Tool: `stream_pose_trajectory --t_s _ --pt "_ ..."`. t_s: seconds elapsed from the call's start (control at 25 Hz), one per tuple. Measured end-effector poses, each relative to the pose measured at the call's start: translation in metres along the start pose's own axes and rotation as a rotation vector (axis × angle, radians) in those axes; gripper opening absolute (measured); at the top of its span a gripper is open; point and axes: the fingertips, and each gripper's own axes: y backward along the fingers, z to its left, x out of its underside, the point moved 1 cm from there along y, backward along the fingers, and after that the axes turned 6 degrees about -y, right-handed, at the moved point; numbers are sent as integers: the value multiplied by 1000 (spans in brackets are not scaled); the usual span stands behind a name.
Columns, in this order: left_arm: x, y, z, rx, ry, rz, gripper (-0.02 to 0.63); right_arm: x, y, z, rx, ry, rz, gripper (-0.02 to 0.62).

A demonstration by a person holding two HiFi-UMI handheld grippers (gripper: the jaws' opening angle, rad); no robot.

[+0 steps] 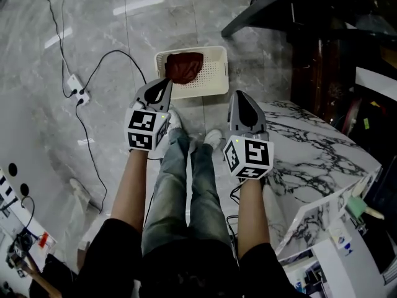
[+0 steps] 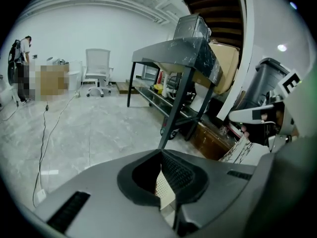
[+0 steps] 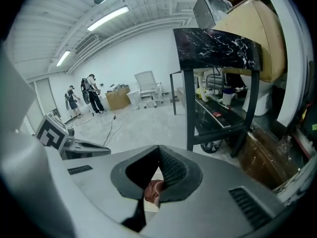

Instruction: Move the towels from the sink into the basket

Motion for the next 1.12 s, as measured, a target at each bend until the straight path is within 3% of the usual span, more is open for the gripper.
stream_pose_trajectory --t_s 0.52,0.92,1.12 --pt "-72 56 -20 -38 -57 -76 15 -56 53 11 0 0 -71 14" --pt "-146 127 -37 -82 -45 -178 15 -125 112 25 4 18 -170 14" --pt "-181 162 -52 -101 -83 -220 15 -161 145 33 1 21 -220 14"
